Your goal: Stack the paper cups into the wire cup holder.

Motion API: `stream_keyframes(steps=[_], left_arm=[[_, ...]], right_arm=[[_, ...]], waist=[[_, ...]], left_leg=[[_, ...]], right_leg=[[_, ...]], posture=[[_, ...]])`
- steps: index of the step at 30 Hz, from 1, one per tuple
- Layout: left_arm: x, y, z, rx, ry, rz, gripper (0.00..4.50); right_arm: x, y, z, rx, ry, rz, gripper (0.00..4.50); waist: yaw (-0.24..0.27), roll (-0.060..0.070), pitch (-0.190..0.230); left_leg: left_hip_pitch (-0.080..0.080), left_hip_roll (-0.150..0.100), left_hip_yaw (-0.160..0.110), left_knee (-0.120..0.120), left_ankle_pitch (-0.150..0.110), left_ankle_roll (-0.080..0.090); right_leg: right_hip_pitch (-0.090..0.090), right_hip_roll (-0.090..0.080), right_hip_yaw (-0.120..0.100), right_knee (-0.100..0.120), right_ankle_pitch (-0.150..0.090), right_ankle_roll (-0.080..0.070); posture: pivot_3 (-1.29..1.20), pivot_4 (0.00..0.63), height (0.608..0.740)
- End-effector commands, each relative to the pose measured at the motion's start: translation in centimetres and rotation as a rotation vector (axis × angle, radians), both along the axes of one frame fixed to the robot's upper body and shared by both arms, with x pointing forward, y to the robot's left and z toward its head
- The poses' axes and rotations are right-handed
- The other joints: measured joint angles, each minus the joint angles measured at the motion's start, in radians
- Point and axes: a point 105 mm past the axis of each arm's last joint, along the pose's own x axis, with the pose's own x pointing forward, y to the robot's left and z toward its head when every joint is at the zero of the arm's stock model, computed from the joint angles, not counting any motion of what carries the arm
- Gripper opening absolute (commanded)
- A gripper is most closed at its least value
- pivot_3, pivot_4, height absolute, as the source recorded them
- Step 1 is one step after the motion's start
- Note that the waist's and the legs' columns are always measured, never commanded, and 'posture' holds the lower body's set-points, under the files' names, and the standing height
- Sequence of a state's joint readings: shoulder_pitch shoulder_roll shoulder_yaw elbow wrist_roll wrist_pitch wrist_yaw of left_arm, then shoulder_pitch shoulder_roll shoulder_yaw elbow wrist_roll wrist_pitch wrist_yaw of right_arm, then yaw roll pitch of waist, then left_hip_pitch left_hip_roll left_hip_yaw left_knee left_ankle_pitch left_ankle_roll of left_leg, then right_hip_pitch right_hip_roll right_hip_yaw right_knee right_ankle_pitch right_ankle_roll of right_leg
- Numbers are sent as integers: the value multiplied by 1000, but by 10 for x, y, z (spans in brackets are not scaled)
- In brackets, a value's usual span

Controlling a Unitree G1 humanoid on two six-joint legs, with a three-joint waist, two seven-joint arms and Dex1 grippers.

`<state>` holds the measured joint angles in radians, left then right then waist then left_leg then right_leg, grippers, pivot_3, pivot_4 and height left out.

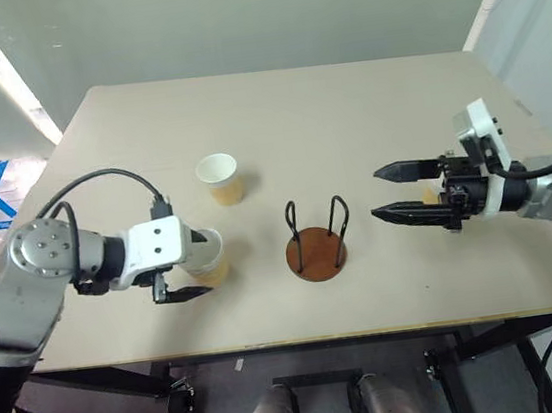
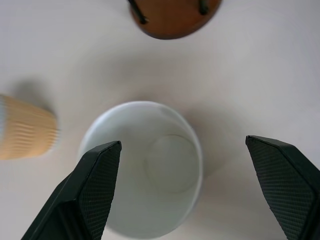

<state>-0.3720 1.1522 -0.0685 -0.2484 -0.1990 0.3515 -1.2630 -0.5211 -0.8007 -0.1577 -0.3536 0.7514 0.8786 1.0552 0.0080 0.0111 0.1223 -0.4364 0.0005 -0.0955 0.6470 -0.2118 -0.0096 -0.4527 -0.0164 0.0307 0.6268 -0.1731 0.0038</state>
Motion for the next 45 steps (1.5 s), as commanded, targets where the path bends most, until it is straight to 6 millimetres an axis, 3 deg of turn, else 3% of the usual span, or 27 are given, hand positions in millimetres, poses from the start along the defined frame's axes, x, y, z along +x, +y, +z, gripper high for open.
stream_keyframes(steps=[1,2,13,20,25,30,34,39,45], left_arm=[[4,1,4,11,-21,-9,4004],[5,1,1,14,-14,-9,3830],[9,-1,-6,-37,50,-40,20],[2,-14,16,-173,98,-83,20],[1,-27,58,-284,96,-133,20],[-5,-51,117,-395,54,-264,20],[-8,-71,145,-427,51,-387,20],[-1,-87,146,-407,75,-480,20],[16,-103,120,-341,88,-536,20]], right_arm=[[-7,-1,14,5,-87,15,3998],[-8,-1,14,6,-90,19,3998],[-12,-5,16,28,-123,22,3998],[-14,-12,25,61,-158,38,3998],[-21,-16,25,30,-118,90,3998],[-32,-12,24,31,-66,137,3998],[-36,-6,30,43,-70,154,3998],[-37,-3,35,52,-99,140,3998],[-43,-8,33,60,-115,79,3998]], waist=[[0,0,0],[1,0,0],[1,0,0],[1,0,0],[6,0,0],[7,0,0],[6,0,0],[6,0,0],[8,0,0]], left_leg=[[0,0,0,0,0,0],[0,0,0,0,0,0],[0,0,0,0,0,0],[0,0,0,0,0,0],[-1,0,0,2,1,1],[-1,0,0,2,1,1],[-1,-1,0,2,1,1],[1,-1,0,2,1,3],[0,-1,0,5,1,5]], right_leg=[[0,0,0,0,0,0],[0,0,0,0,0,0],[0,0,0,0,0,0],[0,0,-1,0,0,0],[1,0,-1,0,0,0],[2,0,-1,0,0,1],[3,-1,-1,0,0,3],[5,-1,-1,-1,-1,7],[6,-2,-1,-1,4,18]], posture=[[0,150,740],[0,150,740],[0,150,740],[0,150,740],[0,150,740],[0,150,740],[0,150,740],[0,150,740],[0,150,740]])
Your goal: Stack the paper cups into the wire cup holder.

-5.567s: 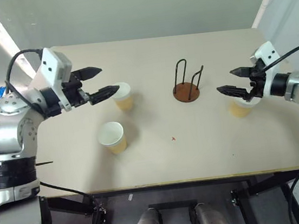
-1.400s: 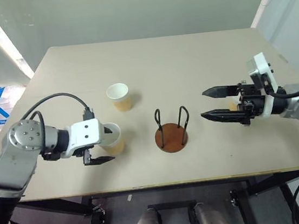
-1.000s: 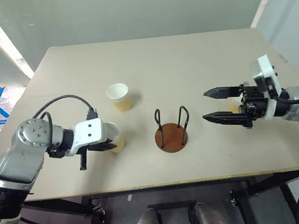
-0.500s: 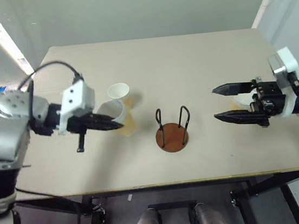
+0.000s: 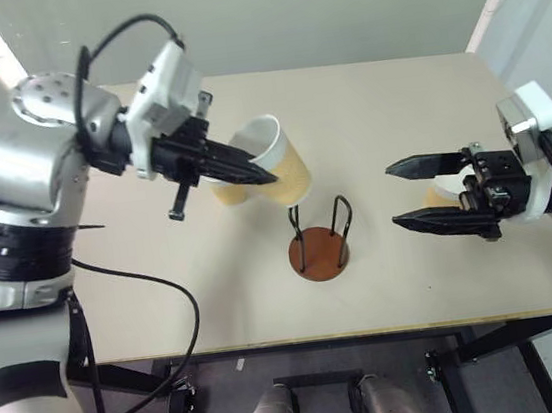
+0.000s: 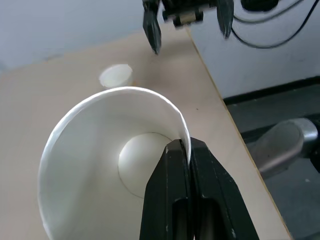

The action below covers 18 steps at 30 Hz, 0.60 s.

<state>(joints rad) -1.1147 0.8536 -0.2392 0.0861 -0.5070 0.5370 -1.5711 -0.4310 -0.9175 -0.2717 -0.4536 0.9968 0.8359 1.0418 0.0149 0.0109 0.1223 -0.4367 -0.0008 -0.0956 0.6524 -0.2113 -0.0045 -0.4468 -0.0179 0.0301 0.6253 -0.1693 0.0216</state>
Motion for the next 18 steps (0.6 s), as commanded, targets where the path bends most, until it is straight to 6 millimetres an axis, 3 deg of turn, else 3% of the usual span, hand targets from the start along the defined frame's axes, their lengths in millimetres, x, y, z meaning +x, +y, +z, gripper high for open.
stream_keyframes(steps=[1,10,18], left_arm=[[5,-9,-4,41,-61,-72,20],[15,-36,-8,36,-83,-158,20],[9,-40,-26,103,-56,-200,20]], right_arm=[[-10,-5,9,11,-58,-34,3998],[-20,-13,3,21,-59,-113,3998],[-21,-16,-1,22,-50,-130,3998]], waist=[[5,0,0],[9,0,0],[9,0,0]], left_leg=[[0,0,0,1,0,1],[-6,-2,0,13,-6,7],[-9,-3,0,14,-6,10]], right_leg=[[1,0,0,0,0,0],[3,-1,0,-5,-1,3],[5,-1,1,-14,8,14]], posture=[[0,150,740],[0,150,740],[0,150,740]])
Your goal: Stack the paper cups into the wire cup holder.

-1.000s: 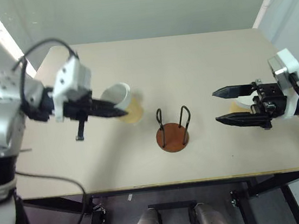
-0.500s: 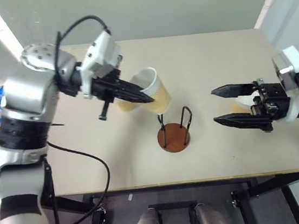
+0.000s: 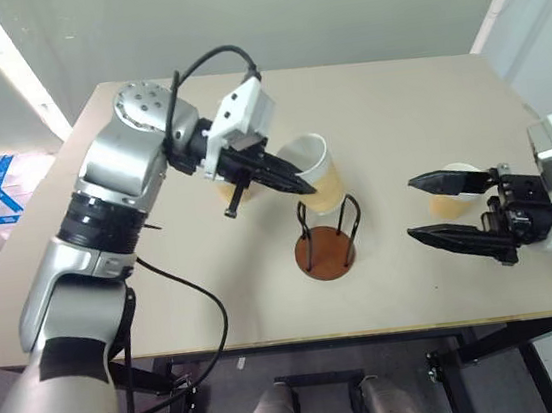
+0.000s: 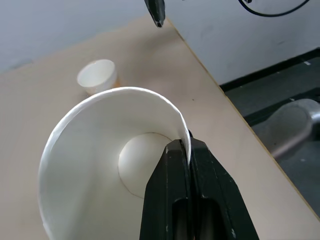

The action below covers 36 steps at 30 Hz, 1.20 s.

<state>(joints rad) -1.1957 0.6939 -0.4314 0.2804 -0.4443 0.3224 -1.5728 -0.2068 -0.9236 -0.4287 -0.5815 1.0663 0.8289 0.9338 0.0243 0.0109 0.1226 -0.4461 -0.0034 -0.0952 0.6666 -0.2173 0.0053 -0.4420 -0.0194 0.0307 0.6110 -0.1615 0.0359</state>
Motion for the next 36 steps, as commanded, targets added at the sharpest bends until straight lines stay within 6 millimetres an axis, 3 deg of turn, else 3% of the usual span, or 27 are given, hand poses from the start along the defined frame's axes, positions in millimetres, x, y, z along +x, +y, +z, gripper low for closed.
stream_keyframes(steps=[1,6,9,14,20,21,27,32,36], left_arm=[[-10,1,-2,57,-44,-75,20],[-10,-5,-18,90,-76,-88,20],[-9,-13,-20,70,-84,-76,595],[-3,-24,-8,-18,-108,-34,2226],[1,-12,16,-123,-140,38,4293],[3,-8,21,-150,-148,59,4422],[17,32,52,-358,-165,302,4422],[22,66,44,-405,-153,488,4422],[20,80,29,-398,-141,568,4422]], right_arm=[[-3,-2,11,-4,-64,-5,3998],[0,-2,10,-13,-70,-15,3998],[3,-2,10,-16,-72,-23,3998],[8,-8,8,-45,-79,-58,3998],[35,-27,0,-155,-67,-236,3998],[41,-31,-2,-188,-62,-270,3998],[77,-66,-14,-466,-123,-444,3998],[95,-87,-29,-691,-170,-438,3998],[107,-97,-41,-822,-180,-391,3998]], waist=[[0,0,0],[2,0,0],[8,0,0],[8,0,0],[7,0,0],[6,0,0],[4,1,0],[1,2,0],[5,2,0]], left_leg=[[0,0,0,0,0,0],[0,0,0,0,-1,1],[-1,0,0,2,-1,1],[-2,-1,0,3,0,2],[-1,-1,1,3,0,2],[-1,-1,1,3,0,2],[0,0,1,3,0,3],[1,0,2,1,0,3],[1,0,2,2,0,3]], right_leg=[[0,0,0,0,0,1],[0,0,0,-1,0,1],[0,0,0,-1,1,2],[0,-1,0,-1,2,2],[0,-1,0,0,3,3],[0,-1,0,0,4,3],[0,-1,0,-1,5,5],[0,-1,1,-1,5,5],[0,-1,1,-1,5,4]], posture=[[0,150,740],[0,150,740],[0,150,740],[0,150,740],[0,150,740],[0,150,740],[0,150,740],[0,150,740],[0,150,740]])
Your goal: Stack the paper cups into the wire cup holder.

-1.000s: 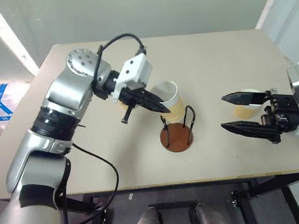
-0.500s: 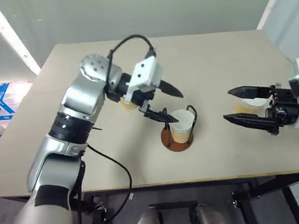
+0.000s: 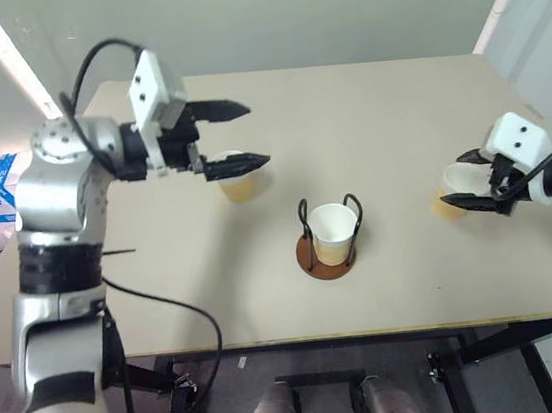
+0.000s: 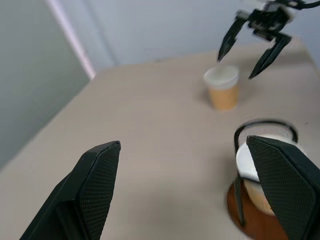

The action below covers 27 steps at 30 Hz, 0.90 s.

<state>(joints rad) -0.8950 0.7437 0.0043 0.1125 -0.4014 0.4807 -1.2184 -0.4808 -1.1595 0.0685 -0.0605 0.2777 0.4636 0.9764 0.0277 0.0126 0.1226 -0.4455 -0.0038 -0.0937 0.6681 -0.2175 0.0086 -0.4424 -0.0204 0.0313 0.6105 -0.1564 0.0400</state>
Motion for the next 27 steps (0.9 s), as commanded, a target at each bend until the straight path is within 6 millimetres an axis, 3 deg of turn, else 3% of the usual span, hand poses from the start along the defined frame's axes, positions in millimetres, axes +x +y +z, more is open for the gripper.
stream_keyframes(steps=[1,8,12,21,27], left_arm=[[-9,7,11,-17,-61,40,4422],[-15,12,4,-32,-50,82,4422],[-16,15,1,-29,-51,97,4500],[-29,15,2,-46,2,17,4500],[-36,25,11,-99,68,-37,4500]], right_arm=[[7,-9,-1,-128,-4,38,3998],[19,-32,-28,-262,89,37,3998],[25,-33,-31,-274,93,49,3132],[20,-26,-18,-242,97,129,42],[-6,-4,20,-146,128,243,42]], waist=[[2,0,0],[3,0,0],[-1,0,0],[-2,0,0],[-1,1,1]], left_leg=[[0,0,0,0,0,0],[1,0,0,0,0,0],[2,0,0,0,0,0],[2,1,0,-2,1,-1],[2,1,0,-4,1,-2]], right_leg=[[0,0,0,0,0,0],[0,0,0,1,3,-3],[0,0,0,1,4,-5],[0,0,0,1,3,-9],[-1,0,-1,1,-2,-16]], posture=[[0,150,740],[0,150,740],[0,150,740],[0,150,740],[0,150,740]])
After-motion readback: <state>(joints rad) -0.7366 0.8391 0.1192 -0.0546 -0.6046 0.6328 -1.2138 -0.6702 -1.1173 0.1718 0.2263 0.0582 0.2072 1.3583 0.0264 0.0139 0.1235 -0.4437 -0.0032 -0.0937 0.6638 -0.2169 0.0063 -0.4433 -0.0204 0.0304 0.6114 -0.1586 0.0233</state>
